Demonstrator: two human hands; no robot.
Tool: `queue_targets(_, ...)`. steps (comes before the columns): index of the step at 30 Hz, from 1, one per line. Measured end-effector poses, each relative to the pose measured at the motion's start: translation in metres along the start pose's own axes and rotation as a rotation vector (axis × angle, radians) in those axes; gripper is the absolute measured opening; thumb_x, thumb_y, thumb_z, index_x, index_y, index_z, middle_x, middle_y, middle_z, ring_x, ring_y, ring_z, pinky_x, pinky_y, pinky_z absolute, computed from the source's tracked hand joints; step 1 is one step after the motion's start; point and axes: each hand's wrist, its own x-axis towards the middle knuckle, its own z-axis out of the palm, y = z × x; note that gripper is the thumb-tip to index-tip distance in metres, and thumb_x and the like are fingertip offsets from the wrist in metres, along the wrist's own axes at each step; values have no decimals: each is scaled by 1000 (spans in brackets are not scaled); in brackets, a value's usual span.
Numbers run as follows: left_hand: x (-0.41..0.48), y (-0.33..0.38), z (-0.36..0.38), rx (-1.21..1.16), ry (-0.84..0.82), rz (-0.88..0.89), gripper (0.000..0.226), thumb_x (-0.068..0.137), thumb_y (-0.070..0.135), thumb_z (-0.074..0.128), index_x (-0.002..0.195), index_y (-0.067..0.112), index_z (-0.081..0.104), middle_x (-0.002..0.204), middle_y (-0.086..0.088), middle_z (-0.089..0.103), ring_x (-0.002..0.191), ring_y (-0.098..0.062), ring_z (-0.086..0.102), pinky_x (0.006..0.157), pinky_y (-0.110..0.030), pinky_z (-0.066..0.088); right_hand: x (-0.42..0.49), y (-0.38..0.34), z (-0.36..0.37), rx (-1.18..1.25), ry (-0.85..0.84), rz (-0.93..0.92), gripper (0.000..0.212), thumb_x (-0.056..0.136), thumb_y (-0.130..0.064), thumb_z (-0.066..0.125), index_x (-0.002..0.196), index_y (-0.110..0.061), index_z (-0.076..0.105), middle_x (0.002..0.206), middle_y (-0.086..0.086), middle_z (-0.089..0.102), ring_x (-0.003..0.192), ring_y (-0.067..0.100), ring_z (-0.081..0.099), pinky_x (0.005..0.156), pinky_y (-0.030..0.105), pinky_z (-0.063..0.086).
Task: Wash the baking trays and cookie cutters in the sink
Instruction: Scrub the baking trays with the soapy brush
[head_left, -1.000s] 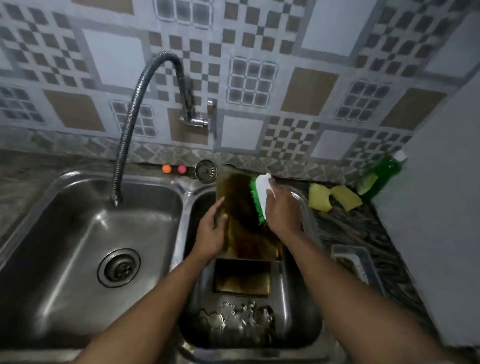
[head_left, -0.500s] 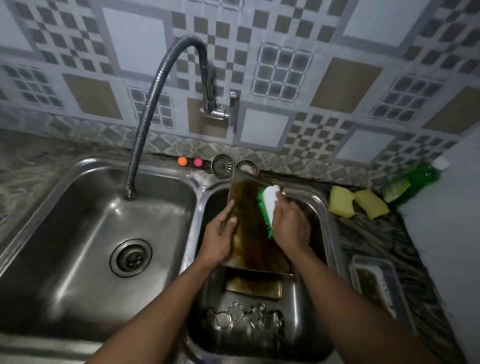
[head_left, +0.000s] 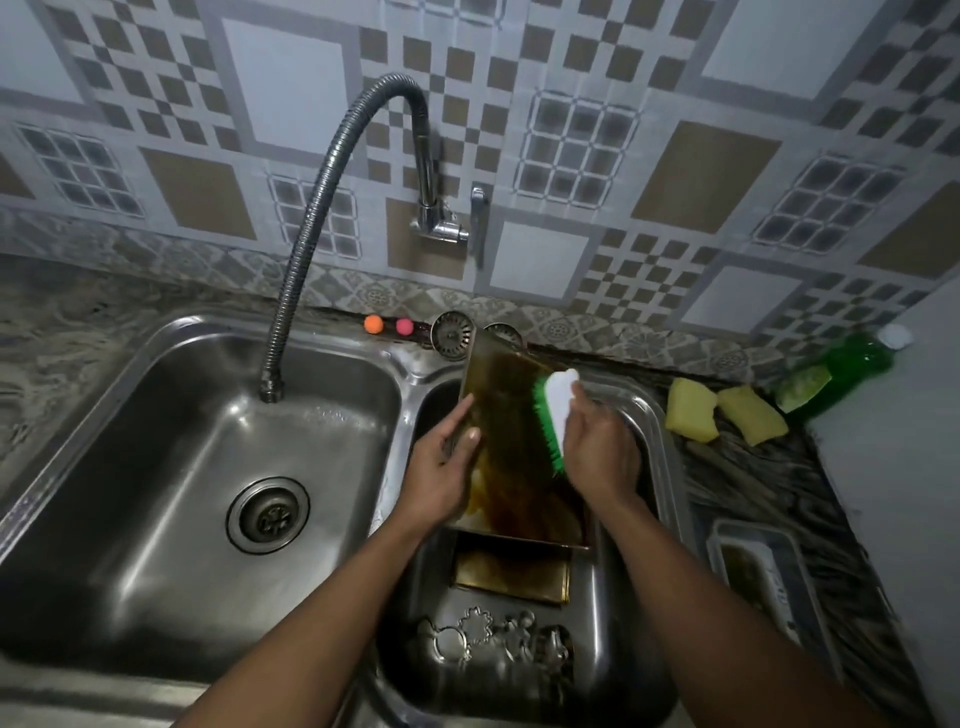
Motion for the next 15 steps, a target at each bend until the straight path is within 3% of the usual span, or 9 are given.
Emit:
queue_targets(2, -7, -3, 5, 13, -58, -6, 46, 101, 14, 54, 143, 30, 45, 141, 6, 56, 131, -6, 52, 110, -28, 41, 17, -3, 0, 12, 50, 144, 39, 102, -27, 43, 139, -25, 55, 107, 12, 69, 94, 31, 64, 66, 29, 39)
queue_targets(4, -9, -3, 10, 25, -76, 18, 47, 101, 13, 54, 143, 31, 44, 137, 15, 57, 130, -2, 52, 109, -24, 40, 27, -23, 2, 75, 51, 217, 39, 102, -28, 43, 139, -24, 55, 116, 13, 68, 100, 31, 64, 70, 31, 43)
queue_targets(7, 2, 7, 12, 3, -46, 33, 46, 100, 8, 53, 142, 25, 46, 136, 12, 58, 126, 2, 54, 107, -21, 42, 23, -56, 4, 59, 6, 19, 39, 102, -30, 43, 140, -28, 53, 116, 10, 66, 102, 30, 62, 78, 34, 48)
queue_targets(11, 9, 14, 6, 0, 45, 71, 45, 100, 3, 52, 144, 10, 44, 129, 15, 55, 108, 24, 52, 87, -1, 41, -13, -58, 6, 19, -93, -238, 42, 101, -31, 43, 143, -31, 48, 104, 7, 64, 91, 28, 63, 73, 39, 52)
queue_targets(13, 10, 13, 0, 10, 72, 81, 46, 100, 3, 52, 144, 9, 43, 122, 22, 55, 103, 27, 52, 84, 1, 41, -26, -40, 3, 45, -87, -221, 42, 101, -32, 43, 143, -33, 47, 102, 5, 63, 88, 26, 63, 70, 38, 53)
queue_targets(15, 9, 12, -3, 27, 72, 67, 47, 100, 5, 54, 145, 12, 44, 128, 18, 58, 109, 21, 54, 90, -4, 43, -21, -22, 1, 63, -28, -117, 41, 101, -30, 44, 141, -31, 51, 105, 8, 66, 92, 28, 63, 72, 35, 51)
